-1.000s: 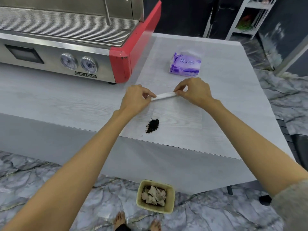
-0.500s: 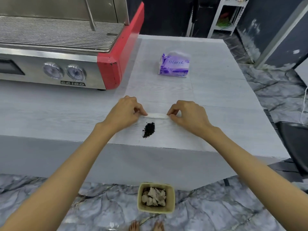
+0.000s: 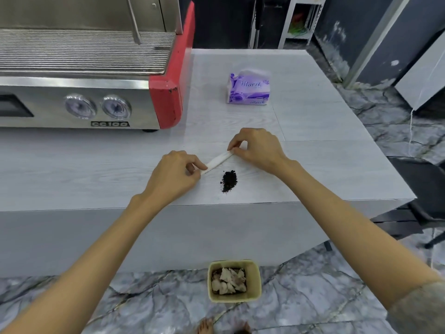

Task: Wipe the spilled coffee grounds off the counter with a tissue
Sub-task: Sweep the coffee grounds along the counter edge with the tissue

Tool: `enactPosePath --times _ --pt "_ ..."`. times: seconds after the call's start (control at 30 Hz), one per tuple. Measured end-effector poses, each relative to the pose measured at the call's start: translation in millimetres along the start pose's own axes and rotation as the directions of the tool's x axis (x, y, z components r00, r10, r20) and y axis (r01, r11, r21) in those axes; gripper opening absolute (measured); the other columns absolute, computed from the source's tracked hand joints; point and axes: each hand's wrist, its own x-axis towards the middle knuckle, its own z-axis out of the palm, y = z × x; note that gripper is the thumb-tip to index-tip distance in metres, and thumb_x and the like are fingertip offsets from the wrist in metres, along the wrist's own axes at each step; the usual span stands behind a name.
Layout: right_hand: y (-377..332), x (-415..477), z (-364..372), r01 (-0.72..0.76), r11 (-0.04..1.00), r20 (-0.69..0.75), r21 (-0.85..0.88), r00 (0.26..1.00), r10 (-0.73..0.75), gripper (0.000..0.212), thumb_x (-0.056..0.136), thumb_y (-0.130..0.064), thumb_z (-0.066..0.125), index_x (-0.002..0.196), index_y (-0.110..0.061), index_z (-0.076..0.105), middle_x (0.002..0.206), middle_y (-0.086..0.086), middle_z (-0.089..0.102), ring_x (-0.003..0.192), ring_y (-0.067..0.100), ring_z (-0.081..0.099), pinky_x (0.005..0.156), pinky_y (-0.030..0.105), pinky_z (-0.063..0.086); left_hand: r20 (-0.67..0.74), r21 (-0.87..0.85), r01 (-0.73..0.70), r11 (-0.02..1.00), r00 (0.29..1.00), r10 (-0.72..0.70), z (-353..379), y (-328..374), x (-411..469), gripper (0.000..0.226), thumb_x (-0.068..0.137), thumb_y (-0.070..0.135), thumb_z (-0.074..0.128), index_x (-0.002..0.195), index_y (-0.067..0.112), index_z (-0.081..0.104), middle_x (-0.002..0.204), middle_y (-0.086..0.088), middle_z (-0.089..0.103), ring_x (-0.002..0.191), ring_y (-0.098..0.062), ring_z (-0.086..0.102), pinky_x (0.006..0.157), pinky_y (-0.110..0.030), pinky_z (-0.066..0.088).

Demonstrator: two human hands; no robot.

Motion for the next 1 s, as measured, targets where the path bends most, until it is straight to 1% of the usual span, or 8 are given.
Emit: enactPosePath --times 0.27,0.47,0.57,0.7,0.73,0.8,0.93,1.0 --pt "5 -15 -7 0.023 0.997 0.013 -0.074 1.000 -0.022 0.014 0.088 -0.024 0.058 0.093 -0.024 0.070 0.099 -0.004 0.068 0.090 0.018 0.061 0.065 0.027 0.036 -0.039 0.009 0.007 1.000 0.999 -0.006 7 12 -5 0.020 0.082 0.013 0.057 0.091 0.023 0.071 0.075 0.004 0.054 0.083 -0.014 0.046 0.073 -0.028 0.038" --pt "6 -20 -7 0.030 0.996 -0.004 -0.085 1.000 -0.031 0.015 0.088 -0.021 0.057 0.095 -0.022 0.070 0.099 -0.003 0.067 0.090 0.019 0.061 0.066 0.026 0.035 0.000 0.011 0.048 0.999 0.999 -0.048 7 23 -9 0.020 0.080 0.011 0.057 0.089 0.023 0.072 0.069 0.004 0.056 0.085 -0.021 0.059 0.080 -0.039 0.049" --pt "7 -19 -7 0.044 0.996 -0.004 -0.074 0.999 -0.045 0.015 0.088 -0.021 0.057 0.094 -0.022 0.070 0.098 -0.003 0.067 0.089 0.018 0.061 0.065 0.026 0.034 0.004 -0.006 0.093 0.996 0.996 -0.093 8 29 -12 0.021 0.080 0.010 0.058 0.089 0.021 0.073 0.060 0.009 0.052 0.075 -0.017 0.057 0.068 -0.032 0.047" --pt "9 -16 -8 0.122 0.988 0.041 -0.095 0.992 -0.118 0.015 0.089 -0.024 0.055 0.095 -0.023 0.070 0.100 -0.004 0.067 0.089 0.018 0.060 0.058 0.024 0.029 -0.030 -0.087 0.176 0.980 0.983 -0.179 15 39 -26 0.022 0.078 0.005 0.056 0.088 0.016 0.072 0.057 0.004 0.056 0.056 -0.007 0.049 0.050 -0.020 0.039" --pt "9 -15 -9 0.147 0.983 0.054 -0.107 0.988 -0.142 0.016 0.089 -0.024 0.055 0.095 -0.024 0.069 0.101 -0.004 0.067 0.089 0.018 0.060 0.054 0.023 0.028 -0.047 -0.099 0.189 0.977 0.980 -0.194 18 43 -30 0.022 0.077 0.004 0.056 0.088 0.014 0.072 0.057 0.004 0.057 0.056 -0.007 0.050 0.051 -0.020 0.039" --pt "11 -13 -9 0.191 0.974 0.073 -0.119 0.980 -0.183 0.016 0.090 -0.024 0.054 0.095 -0.023 0.069 0.102 -0.005 0.067 0.090 0.018 0.060 0.056 0.023 0.029 -0.087 -0.115 0.205 0.972 0.973 -0.215 26 52 -38 0.021 0.077 0.004 0.056 0.088 0.012 0.072 0.061 0.001 0.061 0.059 -0.013 0.052 0.055 -0.022 0.040" --pt "19 -15 -16 0.241 0.963 0.100 -0.121 0.968 -0.230 0.016 0.089 -0.023 0.055 0.096 -0.022 0.070 0.101 -0.005 0.067 0.090 0.018 0.060 0.054 0.023 0.029 -0.130 -0.158 0.232 0.960 0.959 -0.253 41 68 -45 0.019 0.079 0.005 0.057 0.091 0.010 0.071 0.069 -0.005 0.065 0.067 -0.016 0.053 0.054 -0.020 0.038" --pt "26 -17 -20 0.250 0.960 0.102 -0.128 0.966 -0.238 0.016 0.089 -0.023 0.055 0.096 -0.022 0.070 0.101 -0.005 0.067 0.087 0.016 0.058 0.055 0.024 0.030 -0.137 -0.176 0.239 0.955 0.955 -0.264 47 77 -45 0.019 0.079 0.005 0.057 0.092 0.009 0.070 0.075 -0.009 0.070 0.068 -0.016 0.054 0.061 -0.024 0.040"
